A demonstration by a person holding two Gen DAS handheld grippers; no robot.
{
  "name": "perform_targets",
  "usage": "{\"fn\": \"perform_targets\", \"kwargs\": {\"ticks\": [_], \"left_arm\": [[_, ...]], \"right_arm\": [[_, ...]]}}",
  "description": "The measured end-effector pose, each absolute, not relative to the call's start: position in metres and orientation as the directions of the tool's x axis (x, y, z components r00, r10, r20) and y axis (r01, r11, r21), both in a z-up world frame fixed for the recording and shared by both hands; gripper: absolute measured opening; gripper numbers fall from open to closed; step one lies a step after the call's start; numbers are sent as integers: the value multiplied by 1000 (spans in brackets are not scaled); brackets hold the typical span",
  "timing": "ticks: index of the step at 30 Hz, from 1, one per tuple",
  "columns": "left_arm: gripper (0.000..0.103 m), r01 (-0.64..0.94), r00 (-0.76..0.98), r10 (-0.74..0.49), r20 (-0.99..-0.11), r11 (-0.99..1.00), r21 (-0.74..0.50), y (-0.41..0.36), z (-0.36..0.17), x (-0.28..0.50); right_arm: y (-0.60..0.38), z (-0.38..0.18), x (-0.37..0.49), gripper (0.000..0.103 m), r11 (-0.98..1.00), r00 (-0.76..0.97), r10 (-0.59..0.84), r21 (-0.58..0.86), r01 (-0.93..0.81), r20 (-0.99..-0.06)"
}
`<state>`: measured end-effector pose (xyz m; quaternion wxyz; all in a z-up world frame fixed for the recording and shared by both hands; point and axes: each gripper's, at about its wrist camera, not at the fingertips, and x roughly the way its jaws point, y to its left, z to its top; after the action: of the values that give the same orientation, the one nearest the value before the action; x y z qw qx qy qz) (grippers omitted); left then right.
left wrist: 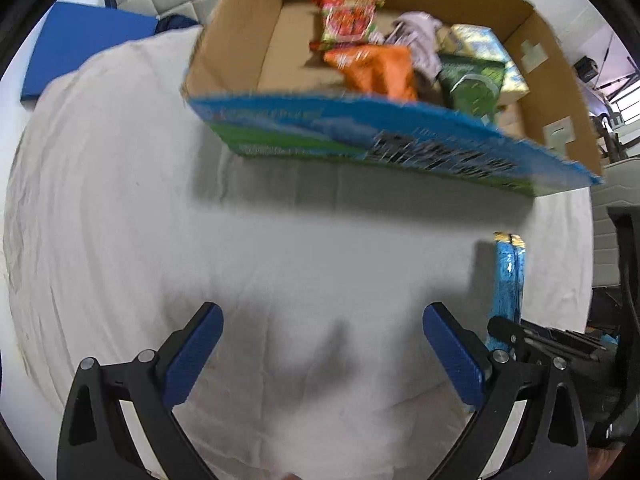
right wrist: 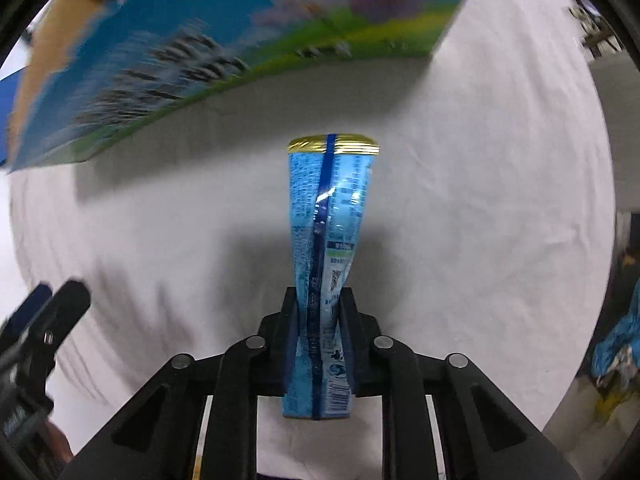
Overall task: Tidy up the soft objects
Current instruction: 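Place the blue stick packet upright in the box and open the right tool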
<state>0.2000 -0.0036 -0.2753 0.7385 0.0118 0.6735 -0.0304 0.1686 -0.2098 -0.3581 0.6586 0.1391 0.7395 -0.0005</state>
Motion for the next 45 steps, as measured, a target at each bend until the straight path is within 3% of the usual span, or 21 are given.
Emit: {"fn": "perform_targets", "kwargs": {"ticks": [10,16,21,27,41,45], "left_arm": [[103,100,228,-114,-967,991,-93,-21,-182,207],[103,137,285,-142,-948,985,-106,-32,-153,257],[103,153,305,-110,-946,986,-66,-48,-156,311],[103,122,216,-135,-967,986,-111,-50,-189,369],[103,127,172,-85,-981,990,-63,-50,-218,400],[103,128,171,-81,-982,990,-59,-50,-219,402]], "right_arm": [[-227,-236,173,19,955,90,269,278,106,-959],[-244,-189,241,19,968,190,211,232,95,-959],[-254,-202,305,19,978,197,131,160,137,-972],[-254,-243,355,19,983,162,55,82,163,-985],[-256,-292,388,20,990,68,-38,-28,140,-997],[-253,-291,388,39,991,81,-37,-27,130,-996]]}}
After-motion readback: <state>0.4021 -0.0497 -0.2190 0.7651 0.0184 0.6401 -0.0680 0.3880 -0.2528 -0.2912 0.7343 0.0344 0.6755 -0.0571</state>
